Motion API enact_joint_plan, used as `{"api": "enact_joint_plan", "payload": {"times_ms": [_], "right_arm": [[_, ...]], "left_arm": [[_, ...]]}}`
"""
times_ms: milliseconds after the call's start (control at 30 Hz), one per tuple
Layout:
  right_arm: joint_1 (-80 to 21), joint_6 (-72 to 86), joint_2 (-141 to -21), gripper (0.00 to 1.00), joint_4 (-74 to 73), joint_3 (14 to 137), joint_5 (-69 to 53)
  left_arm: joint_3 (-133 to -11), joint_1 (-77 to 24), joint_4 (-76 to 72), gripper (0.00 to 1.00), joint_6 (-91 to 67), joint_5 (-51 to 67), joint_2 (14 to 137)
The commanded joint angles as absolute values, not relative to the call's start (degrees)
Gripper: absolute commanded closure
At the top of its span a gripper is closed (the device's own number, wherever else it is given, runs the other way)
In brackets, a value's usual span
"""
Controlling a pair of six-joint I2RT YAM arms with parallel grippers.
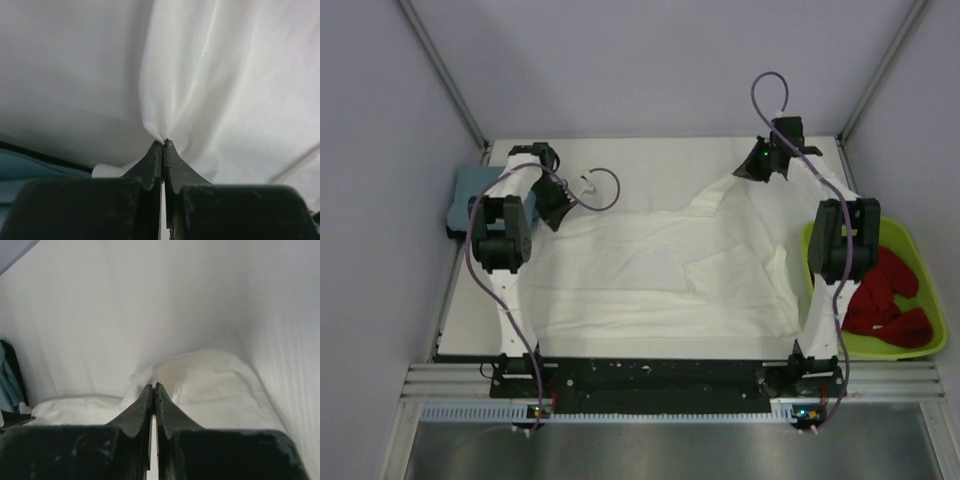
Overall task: Fold and stack the t-shirts
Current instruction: Grap the side of the flattened tshirt furthest away from the robot with both arms, then fold the other side of the tshirt into a rectangle
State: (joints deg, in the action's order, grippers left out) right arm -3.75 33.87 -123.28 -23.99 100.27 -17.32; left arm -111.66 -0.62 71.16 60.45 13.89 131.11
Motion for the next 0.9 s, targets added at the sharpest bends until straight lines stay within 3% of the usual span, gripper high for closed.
{"api": "enact_joint_plan", "payload": {"times_ms": [0, 333, 500, 667, 867], "right_arm": [[-4.13, 29.18, -103.83, 1.00, -21.97, 89.59, -16.09], [-4.57, 29.53, -83.87, 1.00, -25.57, 73.93, -15.38], [-4.92, 29.36, -69.20, 1.00, -33.38, 64.62, -13.89], [-5.01, 31.45, -57.94, 1.00, -35.25, 54.34, -13.53], [-5.01, 32.52, -57.04, 1.00, -33.75, 50.62, -15.56]], "left_arm": [[-103.38, -0.79, 66.37, 1.00, 59.68, 11.87, 117.62], [-87.12, -2.90, 66.88, 1.00, 59.15, 10.81, 102.24], [-73.24, -2.90, 62.85, 1.00, 61.25, 6.96, 93.44], [-66.10, -3.51, 61.08, 1.00, 61.44, 5.98, 92.81], [-62.06, -5.01, 60.03, 1.00, 61.35, 4.48, 91.85]]}}
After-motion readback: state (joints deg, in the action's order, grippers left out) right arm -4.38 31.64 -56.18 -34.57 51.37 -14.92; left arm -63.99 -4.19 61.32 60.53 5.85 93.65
